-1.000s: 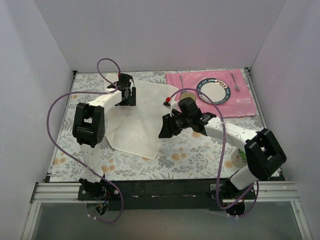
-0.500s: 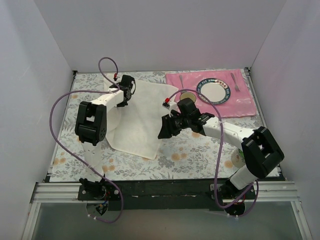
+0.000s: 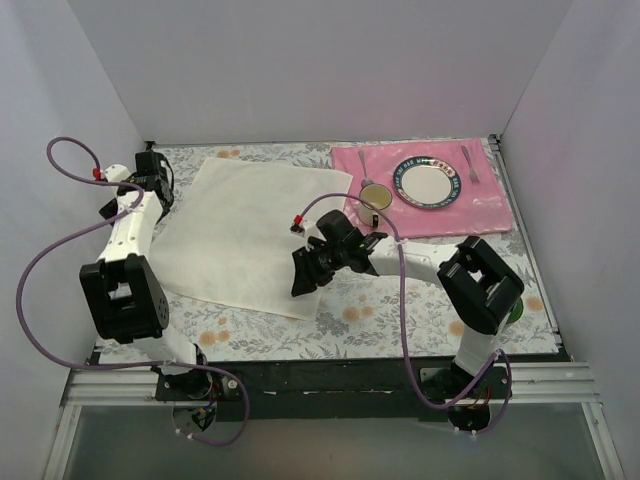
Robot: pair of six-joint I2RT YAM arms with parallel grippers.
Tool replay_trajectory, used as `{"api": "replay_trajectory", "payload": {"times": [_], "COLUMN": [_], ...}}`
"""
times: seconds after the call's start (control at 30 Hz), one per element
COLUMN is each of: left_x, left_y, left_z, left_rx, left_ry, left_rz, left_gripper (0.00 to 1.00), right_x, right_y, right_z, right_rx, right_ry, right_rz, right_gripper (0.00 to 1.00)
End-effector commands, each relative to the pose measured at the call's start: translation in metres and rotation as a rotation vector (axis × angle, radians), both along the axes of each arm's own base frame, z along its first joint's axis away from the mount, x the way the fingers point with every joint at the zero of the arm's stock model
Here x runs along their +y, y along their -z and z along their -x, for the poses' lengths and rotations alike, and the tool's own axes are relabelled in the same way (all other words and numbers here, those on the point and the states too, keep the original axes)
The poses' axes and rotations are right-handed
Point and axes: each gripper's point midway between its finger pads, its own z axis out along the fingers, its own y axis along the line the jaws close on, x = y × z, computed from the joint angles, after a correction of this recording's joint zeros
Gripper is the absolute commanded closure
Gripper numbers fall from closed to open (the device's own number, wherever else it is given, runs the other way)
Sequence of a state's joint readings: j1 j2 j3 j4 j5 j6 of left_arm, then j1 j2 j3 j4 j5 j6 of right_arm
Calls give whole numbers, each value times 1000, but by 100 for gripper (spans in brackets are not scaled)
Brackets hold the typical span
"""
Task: Fold the napkin, place the utensils inside, and roll it up
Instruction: Flatten the napkin out
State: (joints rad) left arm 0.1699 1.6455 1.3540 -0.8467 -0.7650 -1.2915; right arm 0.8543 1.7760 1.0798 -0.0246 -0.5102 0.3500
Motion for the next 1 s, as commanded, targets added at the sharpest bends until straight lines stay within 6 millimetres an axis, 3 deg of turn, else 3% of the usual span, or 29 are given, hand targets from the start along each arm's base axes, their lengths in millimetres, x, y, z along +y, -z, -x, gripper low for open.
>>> {"api": "replay_trajectory", "payload": {"times": [0.0,0.03,0.07,0.13,0.2,0.23,0.27,0.3,0.4,0.47,0.5,0.53,0.6,0.63,0.7,0.77,0.8,0.97], "left_x": [-30,-35,-42,-82,-104,-130,-139,-147,-142,-118,-112,-106,-89,-83,-60,-47,-35,-13], "left_y": [-26,-27,-16,-1,16,23,38,42,64,66,45,52,37,32,29,31,32,46], "left_z": [5,7,10,-14,-25,-33,-38,-44,-50,-43,-39,-23,-7,9,37,50,51,38], "left_rx": [-107,-124,-110,-146,-156,-175,-162,-166,-133,-121,-182,-184,-250,-263,-248,-238,-258,-275], "left_ry": [86,104,131,345,410,517,554,574,511,357,325,279,184,152,17,-15,-50,-68], "left_rz": [45,69,111,294,405,523,569,613,624,535,495,467,376,339,251,230,238,319], "left_gripper": [20,11,7,8,16,17,32,39,48,58,54,44,22,5,2,2,2,2], "right_x": [20,20,21,16,13,10,8,5,1,-1,-1,-2,-2,-3,-2,-1,-1,-2], "right_y": [-10,-3,-4,5,9,12,13,12,7,4,3,2,2,3,-3,-8,-15,-35], "right_z": [-8,-10,-12,-17,-23,-26,-28,-29,-31,-31,-31,-29,-28,-27,-23,-20,-18,-17], "right_rx": [-65,-66,-87,-100,-123,-131,-137,-144,-156,-162,-169,-166,-163,-161,-155,-152,-157,-190], "right_ry": [-9,-8,-14,4,22,39,49,57,67,67,67,64,55,54,40,34,30,32], "right_rz": [-13,7,17,63,99,122,134,149,160,163,163,165,164,166,144,125,106,59], "right_gripper": [49,48,48,48,48,48,49,50,50,50,50,50,50,50,50,50,50,49]}}
